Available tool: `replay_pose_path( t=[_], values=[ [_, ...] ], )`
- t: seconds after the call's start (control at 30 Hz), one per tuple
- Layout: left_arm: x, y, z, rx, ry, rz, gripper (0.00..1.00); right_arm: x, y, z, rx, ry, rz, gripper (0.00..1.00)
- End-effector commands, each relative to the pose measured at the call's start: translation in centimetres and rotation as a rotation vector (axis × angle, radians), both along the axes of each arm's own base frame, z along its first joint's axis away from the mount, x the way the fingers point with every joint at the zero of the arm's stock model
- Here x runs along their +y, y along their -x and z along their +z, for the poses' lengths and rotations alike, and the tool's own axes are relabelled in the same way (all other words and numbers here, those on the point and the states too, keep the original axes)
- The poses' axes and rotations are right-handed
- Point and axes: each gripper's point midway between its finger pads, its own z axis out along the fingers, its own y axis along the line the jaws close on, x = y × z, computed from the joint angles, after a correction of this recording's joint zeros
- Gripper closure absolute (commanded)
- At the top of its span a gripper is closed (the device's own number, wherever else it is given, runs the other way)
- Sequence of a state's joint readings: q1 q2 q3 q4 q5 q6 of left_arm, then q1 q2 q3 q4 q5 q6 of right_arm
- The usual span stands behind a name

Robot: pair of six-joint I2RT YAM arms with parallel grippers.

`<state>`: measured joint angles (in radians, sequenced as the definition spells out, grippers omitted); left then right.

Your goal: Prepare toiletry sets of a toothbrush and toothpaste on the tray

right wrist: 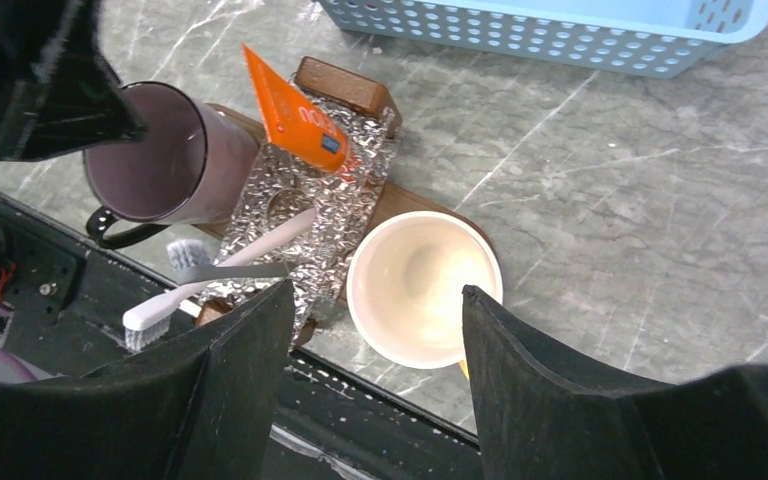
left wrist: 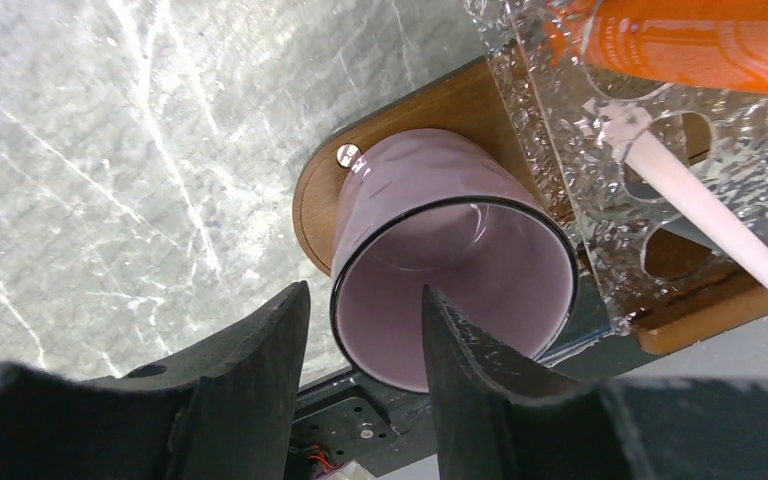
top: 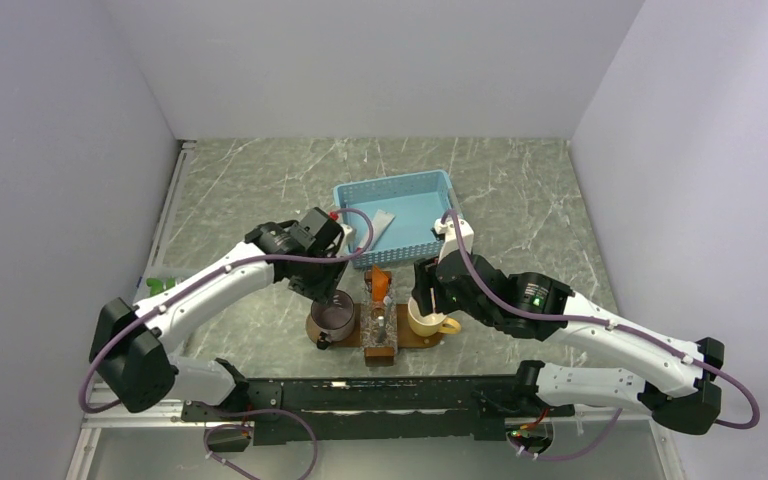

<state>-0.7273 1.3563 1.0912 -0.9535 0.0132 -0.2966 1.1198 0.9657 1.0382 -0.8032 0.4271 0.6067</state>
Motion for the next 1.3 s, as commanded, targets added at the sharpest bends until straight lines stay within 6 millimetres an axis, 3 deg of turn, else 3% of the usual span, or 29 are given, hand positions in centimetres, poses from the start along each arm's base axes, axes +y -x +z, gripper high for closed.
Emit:
replay_pose_path(
  t=[0.0,0.2,0.33,0.47,0.5,0.6,0.67,0.73,1.0,1.27],
  values=[
    [0.2,-0.9,3.6,-0.103,0.030,0.008,0.48,-0.7,-0.9,2.0,-0.058,-0.003,-0.046,0.35],
    [0.4,-1.0,6.6,-0.171,0.077,0.021,0.42,-1.8,-1.7,2.6,-0.091,0.066,-0.082,0.29],
    [-0.2,-1.1,9.8,-0.250,0.177,0.033,0.37,-2.3,-2.4,3.8,-0.132,0.103,-0.097,0.25],
    [0.2,-1.5,13.0,-0.360,0.250,0.062,0.32,-3.6,-3.4,4.8,-0.175,0.153,-0.183,0.15],
    [0.4,-1.6,13.5,-0.389,0.262,0.066,0.31,-4.1,-3.7,4.9,-0.184,0.165,-0.213,0.04],
    [1.5,-1.9,15.0,-0.485,0.279,0.085,0.14,-5.6,-4.3,5.5,-0.220,0.186,-0.308,0.00],
    [2.3,-1.8,15.8,-0.538,0.291,0.100,0.10,-6.5,-4.5,5.8,-0.238,0.201,-0.355,0.00],
    [3.1,-1.8,16.2,-0.580,0.292,0.119,0.01,-7.2,-4.6,6.1,-0.254,0.209,-0.381,0.00],
    [6.2,-2.1,15.4,-0.664,0.213,0.209,0.01,-10.3,-4.9,7.3,-0.327,0.197,-0.525,0.00],
    [6.6,-1.5,14.2,-0.730,0.309,0.246,0.01,-13.0,-5.1,5.9,-0.389,0.249,-0.631,0.00]
  ],
)
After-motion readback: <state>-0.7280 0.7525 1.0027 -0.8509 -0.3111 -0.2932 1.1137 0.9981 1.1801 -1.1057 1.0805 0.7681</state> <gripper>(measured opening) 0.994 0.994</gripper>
